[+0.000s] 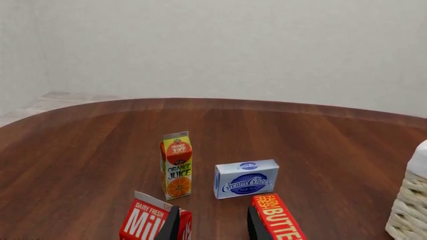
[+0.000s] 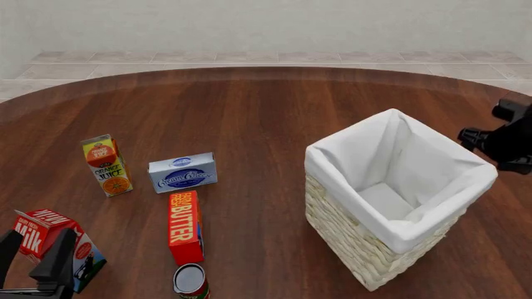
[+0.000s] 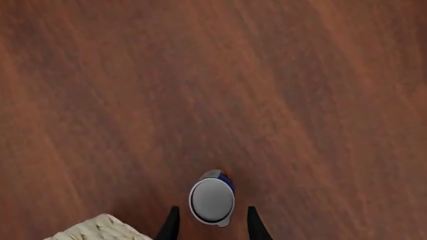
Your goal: Pick up the alphabet soup and the tomato sauce, and put them in the basket.
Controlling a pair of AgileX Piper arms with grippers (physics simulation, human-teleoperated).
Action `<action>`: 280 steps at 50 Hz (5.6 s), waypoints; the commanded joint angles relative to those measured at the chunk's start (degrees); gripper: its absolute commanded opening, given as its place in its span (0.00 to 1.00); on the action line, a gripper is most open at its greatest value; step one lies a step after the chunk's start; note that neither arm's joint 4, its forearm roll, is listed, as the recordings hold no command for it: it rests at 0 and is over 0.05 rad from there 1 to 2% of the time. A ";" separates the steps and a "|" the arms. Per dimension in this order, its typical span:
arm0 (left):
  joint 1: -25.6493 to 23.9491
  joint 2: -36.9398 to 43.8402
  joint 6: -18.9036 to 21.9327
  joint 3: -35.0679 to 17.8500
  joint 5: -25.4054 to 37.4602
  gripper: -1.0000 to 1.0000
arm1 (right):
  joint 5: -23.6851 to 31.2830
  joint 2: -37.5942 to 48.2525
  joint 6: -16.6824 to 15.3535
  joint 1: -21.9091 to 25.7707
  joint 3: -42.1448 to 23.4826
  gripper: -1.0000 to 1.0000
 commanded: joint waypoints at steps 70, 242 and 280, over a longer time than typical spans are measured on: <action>0.03 0.58 0.31 -0.01 -0.17 1.00 | -6.43 7.99 -1.40 0.90 2.61 1.00; 0.16 -0.24 -0.18 -0.07 -0.70 1.00 | 13.74 -25.51 -2.81 20.47 -7.34 0.00; -0.14 -0.25 -0.21 -0.08 -0.95 1.00 | 8.74 -29.67 -3.25 26.21 6.72 0.00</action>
